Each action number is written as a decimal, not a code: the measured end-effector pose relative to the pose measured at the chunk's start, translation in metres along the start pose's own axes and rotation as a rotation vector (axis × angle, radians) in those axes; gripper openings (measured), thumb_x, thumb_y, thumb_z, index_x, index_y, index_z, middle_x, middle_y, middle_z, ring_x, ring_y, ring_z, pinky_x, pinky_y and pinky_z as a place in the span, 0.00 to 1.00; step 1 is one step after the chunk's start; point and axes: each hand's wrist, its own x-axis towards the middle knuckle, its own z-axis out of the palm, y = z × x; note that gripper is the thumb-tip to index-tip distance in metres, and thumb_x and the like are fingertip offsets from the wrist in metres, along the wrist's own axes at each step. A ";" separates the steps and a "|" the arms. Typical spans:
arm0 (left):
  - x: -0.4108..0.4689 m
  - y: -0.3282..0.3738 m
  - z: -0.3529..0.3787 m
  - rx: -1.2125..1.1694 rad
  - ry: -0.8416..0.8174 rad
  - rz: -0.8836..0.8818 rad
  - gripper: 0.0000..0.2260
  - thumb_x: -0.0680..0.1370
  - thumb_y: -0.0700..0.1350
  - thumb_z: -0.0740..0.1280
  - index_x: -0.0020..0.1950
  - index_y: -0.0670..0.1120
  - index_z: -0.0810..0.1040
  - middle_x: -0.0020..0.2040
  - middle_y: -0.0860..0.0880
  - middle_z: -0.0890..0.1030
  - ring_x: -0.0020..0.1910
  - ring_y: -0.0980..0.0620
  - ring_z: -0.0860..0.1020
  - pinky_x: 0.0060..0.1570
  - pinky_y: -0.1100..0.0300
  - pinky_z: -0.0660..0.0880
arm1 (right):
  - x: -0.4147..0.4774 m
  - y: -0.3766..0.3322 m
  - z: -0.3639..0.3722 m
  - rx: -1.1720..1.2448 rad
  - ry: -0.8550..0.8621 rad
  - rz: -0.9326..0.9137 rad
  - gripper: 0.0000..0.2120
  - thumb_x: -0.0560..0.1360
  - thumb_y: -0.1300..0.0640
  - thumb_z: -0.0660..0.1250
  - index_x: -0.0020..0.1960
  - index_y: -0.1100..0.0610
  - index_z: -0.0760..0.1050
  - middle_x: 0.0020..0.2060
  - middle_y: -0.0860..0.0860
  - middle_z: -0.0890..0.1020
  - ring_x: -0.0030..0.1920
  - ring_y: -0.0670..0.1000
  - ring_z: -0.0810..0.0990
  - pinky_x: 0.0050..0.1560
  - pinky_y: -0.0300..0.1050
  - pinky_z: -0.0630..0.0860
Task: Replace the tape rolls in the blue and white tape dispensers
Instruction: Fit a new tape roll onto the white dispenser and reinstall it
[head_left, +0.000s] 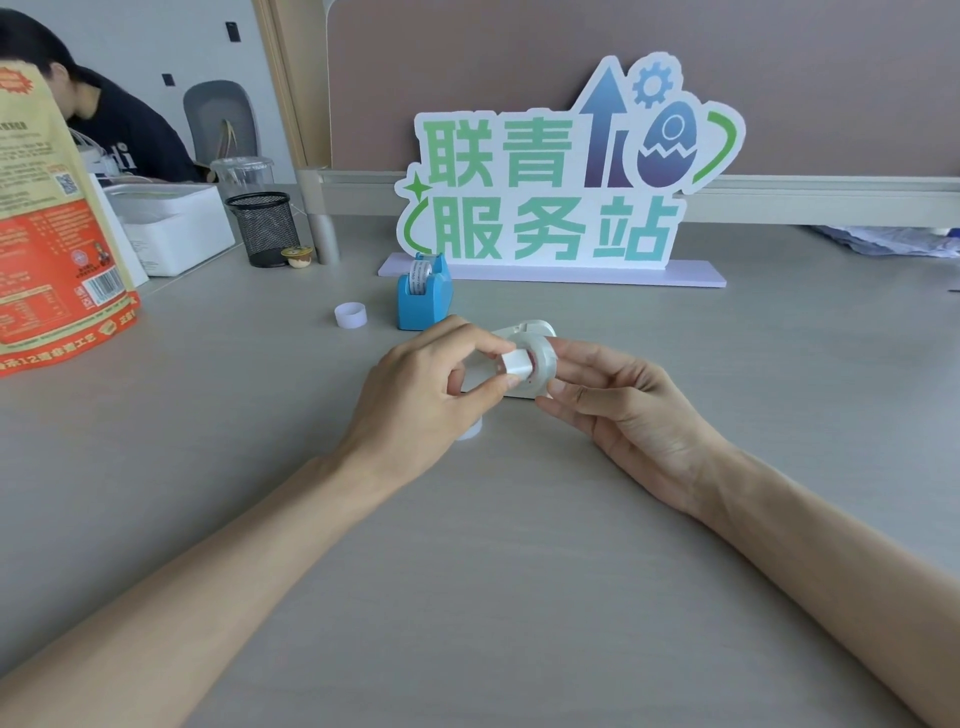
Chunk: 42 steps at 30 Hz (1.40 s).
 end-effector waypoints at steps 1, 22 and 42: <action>0.000 0.000 0.000 0.003 -0.001 0.002 0.07 0.72 0.51 0.71 0.49 0.55 0.79 0.36 0.60 0.72 0.32 0.51 0.71 0.37 0.50 0.73 | 0.000 0.000 0.000 -0.001 0.001 0.000 0.18 0.74 0.73 0.63 0.61 0.63 0.78 0.58 0.58 0.83 0.62 0.55 0.80 0.63 0.45 0.76; -0.004 0.005 0.005 -0.038 0.016 -0.056 0.06 0.74 0.46 0.72 0.49 0.52 0.79 0.42 0.57 0.76 0.36 0.58 0.79 0.37 0.65 0.72 | -0.001 -0.002 0.004 -0.027 0.021 0.010 0.16 0.73 0.72 0.65 0.58 0.59 0.80 0.53 0.54 0.85 0.57 0.50 0.83 0.57 0.41 0.79; -0.005 0.009 0.007 0.094 -0.030 -0.054 0.09 0.75 0.53 0.68 0.49 0.50 0.75 0.39 0.63 0.74 0.37 0.71 0.71 0.34 0.75 0.65 | -0.003 -0.002 0.005 -0.042 0.043 -0.018 0.18 0.67 0.66 0.71 0.57 0.61 0.80 0.53 0.58 0.85 0.58 0.54 0.82 0.62 0.44 0.76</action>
